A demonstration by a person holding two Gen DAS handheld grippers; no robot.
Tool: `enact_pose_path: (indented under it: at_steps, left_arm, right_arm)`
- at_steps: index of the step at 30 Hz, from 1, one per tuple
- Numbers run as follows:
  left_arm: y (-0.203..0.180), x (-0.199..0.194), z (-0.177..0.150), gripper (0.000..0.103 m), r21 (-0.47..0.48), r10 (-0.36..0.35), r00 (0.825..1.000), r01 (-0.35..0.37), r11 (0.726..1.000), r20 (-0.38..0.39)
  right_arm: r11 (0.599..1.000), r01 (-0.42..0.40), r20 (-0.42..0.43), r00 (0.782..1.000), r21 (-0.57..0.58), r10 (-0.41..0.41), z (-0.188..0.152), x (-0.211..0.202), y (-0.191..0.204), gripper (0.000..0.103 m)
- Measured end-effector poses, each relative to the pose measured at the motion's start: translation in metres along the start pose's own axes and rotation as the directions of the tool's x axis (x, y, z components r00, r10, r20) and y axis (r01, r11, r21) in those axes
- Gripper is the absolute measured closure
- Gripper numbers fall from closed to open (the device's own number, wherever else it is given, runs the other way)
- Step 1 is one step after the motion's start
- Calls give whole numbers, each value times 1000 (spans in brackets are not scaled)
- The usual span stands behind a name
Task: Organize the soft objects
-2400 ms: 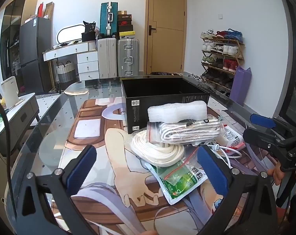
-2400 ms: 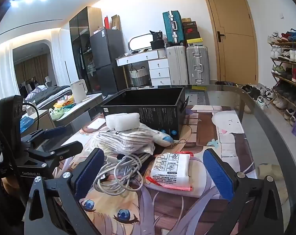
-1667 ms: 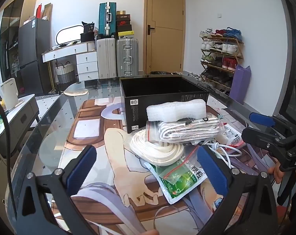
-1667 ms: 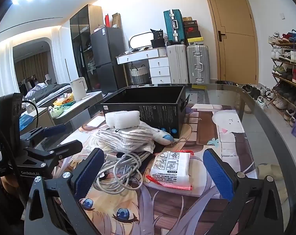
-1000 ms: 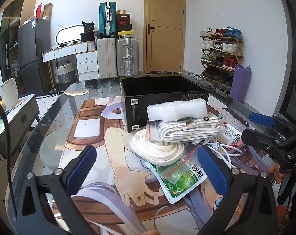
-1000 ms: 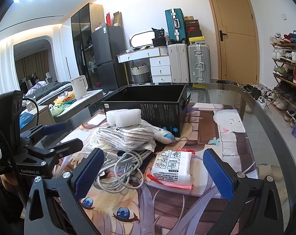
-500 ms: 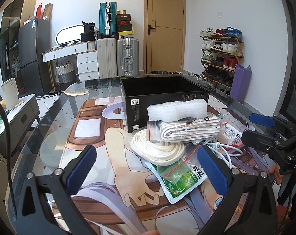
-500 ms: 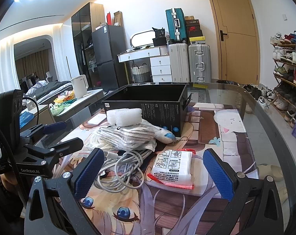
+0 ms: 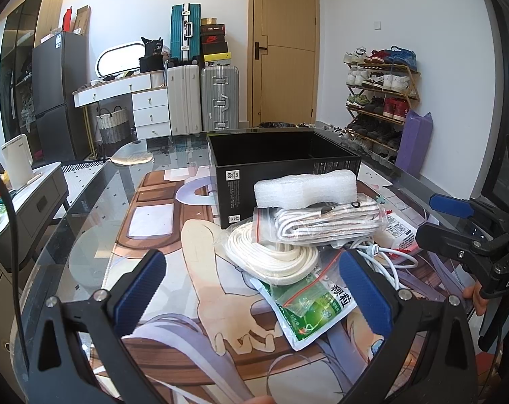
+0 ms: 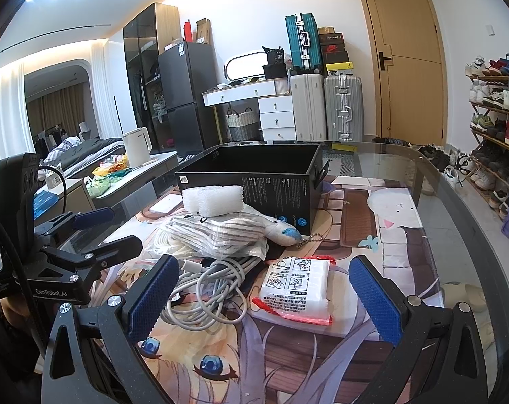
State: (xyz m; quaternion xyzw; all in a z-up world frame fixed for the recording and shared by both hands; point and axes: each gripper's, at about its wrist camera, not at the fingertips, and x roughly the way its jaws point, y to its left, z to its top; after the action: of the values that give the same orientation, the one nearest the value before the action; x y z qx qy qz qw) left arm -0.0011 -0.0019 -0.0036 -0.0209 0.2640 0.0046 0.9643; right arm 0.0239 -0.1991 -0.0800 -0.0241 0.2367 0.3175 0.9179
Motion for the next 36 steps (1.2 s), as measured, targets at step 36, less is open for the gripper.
enact_pose_path:
  at_steps: [36]
  left_arm:
    - [-8, 0, 3, 0, 53, 5, 997, -1, 999, -80]
  right_arm:
    - [991, 132, -200, 971, -15, -132, 4, 26, -18, 0]
